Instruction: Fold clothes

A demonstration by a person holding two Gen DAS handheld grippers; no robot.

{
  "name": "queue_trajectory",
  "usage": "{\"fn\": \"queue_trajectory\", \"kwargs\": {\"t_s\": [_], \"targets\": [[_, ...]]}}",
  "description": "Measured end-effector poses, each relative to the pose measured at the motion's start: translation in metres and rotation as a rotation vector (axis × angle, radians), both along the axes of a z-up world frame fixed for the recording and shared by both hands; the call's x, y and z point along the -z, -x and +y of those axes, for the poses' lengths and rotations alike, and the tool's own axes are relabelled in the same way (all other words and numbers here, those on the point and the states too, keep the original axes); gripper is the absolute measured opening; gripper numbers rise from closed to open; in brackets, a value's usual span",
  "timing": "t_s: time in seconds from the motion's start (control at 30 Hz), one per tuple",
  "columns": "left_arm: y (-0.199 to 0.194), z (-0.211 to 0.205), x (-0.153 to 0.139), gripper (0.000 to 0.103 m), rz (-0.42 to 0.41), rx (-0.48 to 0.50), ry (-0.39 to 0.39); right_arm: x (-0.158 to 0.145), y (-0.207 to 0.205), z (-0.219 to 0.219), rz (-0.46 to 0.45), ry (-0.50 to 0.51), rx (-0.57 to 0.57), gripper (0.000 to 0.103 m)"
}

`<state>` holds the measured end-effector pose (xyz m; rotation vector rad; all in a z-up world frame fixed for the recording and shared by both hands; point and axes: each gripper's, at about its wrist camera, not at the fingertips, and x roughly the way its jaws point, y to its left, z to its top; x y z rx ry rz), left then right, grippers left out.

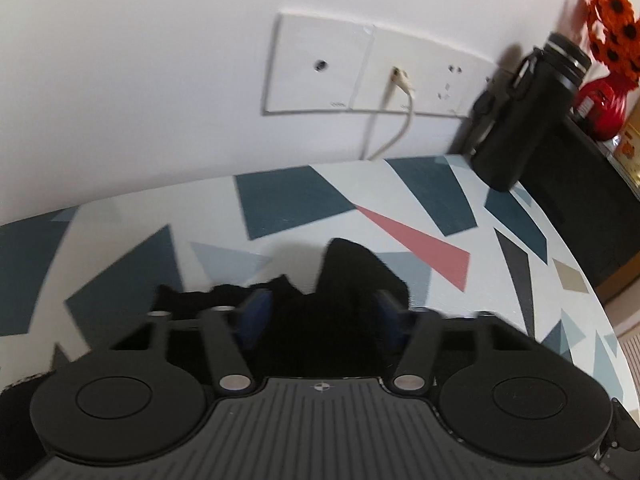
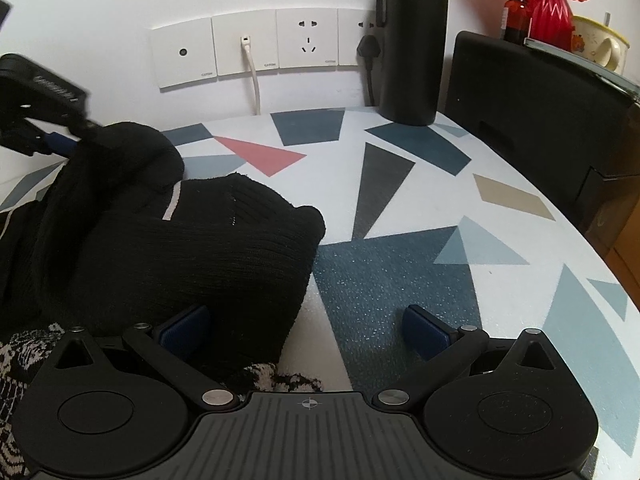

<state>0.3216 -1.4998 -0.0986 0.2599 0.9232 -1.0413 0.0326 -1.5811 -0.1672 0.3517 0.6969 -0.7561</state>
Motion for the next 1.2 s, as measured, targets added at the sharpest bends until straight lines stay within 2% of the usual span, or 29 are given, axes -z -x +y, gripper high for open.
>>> {"fn": "queue_trajectory", "kwargs": {"t_s": [0.17,0.4,0.6,0.63,0.73,0.87,1.07,1.2], "targets": [[-0.007,0.036,-0.013,0.024,-0.004,-0.021,0.039,0.0,0.0,-0.001,0.003,-0.002,-0.001,0.102],[-0.013,0.107,-0.008,0.022,0.038,-0.11,0.047,-0.001,-0.002,-0.002,0.008,-0.006,0.003,0.102],[0.0,0.172,0.011,0.023,0.122,-0.161,0.009,-0.001,-0.003,-0.001,0.012,-0.008,0.012,0.102],[0.0,0.18,0.013,0.027,0.135,-0.178,0.025,-0.001,-0.003,-0.001,0.012,-0.008,0.013,0.102],[-0.009,0.199,0.014,0.051,0.161,-0.256,0.095,-0.001,-0.003,0.0,0.014,-0.009,0.018,0.102],[-0.029,0.21,0.018,0.055,0.227,-0.356,0.18,-0.001,-0.003,0.0,0.014,-0.008,0.019,0.102],[-0.059,0.215,0.044,0.056,0.396,-0.532,0.262,-0.001,-0.003,0.0,0.012,-0.006,0.019,0.102],[-0.06,0.213,0.046,0.055,0.396,-0.558,0.291,-0.001,-0.003,0.0,0.011,-0.004,0.02,0.102]]}}
